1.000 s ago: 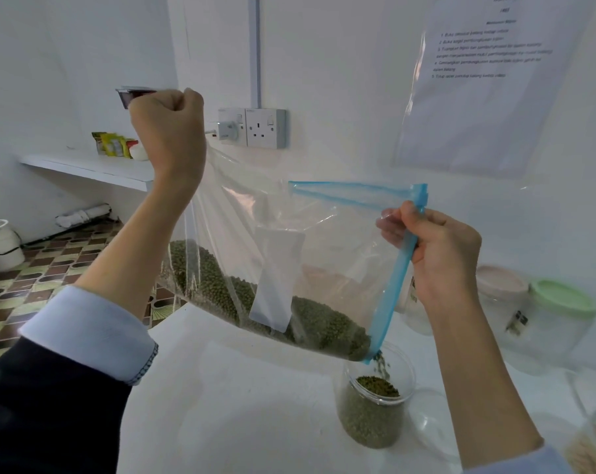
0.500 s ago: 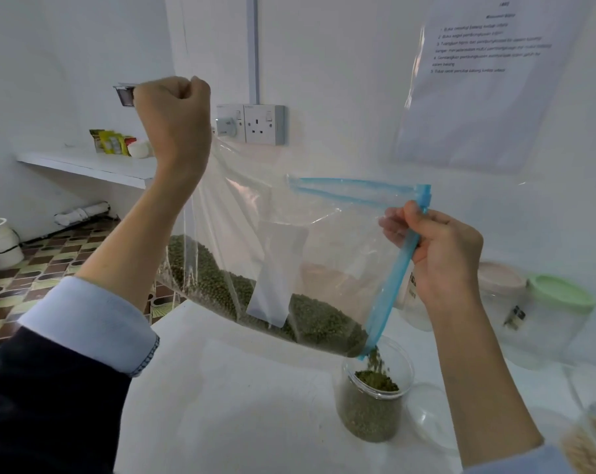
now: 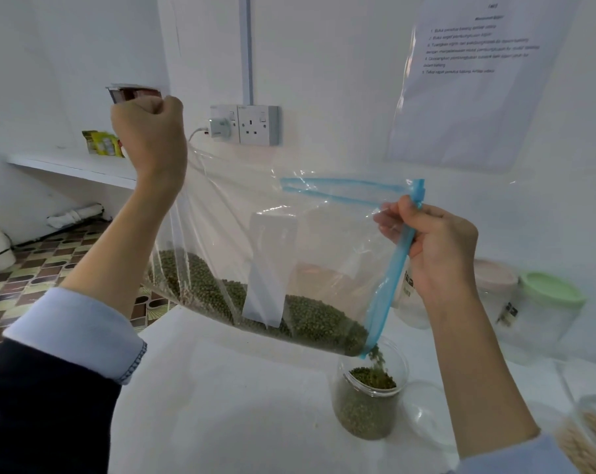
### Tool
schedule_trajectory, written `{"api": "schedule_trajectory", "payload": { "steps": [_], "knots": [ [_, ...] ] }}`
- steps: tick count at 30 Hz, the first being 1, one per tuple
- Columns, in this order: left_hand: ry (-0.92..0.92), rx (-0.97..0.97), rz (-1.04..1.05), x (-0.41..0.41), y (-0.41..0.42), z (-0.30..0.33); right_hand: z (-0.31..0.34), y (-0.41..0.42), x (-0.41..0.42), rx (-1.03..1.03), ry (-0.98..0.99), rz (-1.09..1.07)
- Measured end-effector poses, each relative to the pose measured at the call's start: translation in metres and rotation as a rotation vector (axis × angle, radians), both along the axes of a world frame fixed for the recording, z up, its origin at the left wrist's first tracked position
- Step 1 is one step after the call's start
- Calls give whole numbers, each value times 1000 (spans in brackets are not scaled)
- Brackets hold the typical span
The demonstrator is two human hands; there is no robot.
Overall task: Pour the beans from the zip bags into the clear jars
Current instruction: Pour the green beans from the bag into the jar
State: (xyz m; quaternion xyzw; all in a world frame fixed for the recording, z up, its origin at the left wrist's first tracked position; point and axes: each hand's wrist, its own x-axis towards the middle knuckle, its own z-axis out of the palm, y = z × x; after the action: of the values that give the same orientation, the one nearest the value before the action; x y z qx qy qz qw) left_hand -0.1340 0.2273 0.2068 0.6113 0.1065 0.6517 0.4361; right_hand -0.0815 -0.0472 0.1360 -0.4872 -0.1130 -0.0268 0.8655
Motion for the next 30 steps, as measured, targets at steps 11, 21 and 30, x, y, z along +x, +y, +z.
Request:
{"api": "schedule_trajectory", "payload": {
  "steps": [11, 21, 30],
  "knots": [
    [19, 31, 39, 6, 9, -9, 0, 1, -4, 22, 15, -23],
    [40, 26, 27, 12, 3, -8, -6, -2, -2, 8, 32, -58],
    [16, 32, -17, 10, 5, -4, -9, 0, -3, 16, 37, -67]
  ]
}}
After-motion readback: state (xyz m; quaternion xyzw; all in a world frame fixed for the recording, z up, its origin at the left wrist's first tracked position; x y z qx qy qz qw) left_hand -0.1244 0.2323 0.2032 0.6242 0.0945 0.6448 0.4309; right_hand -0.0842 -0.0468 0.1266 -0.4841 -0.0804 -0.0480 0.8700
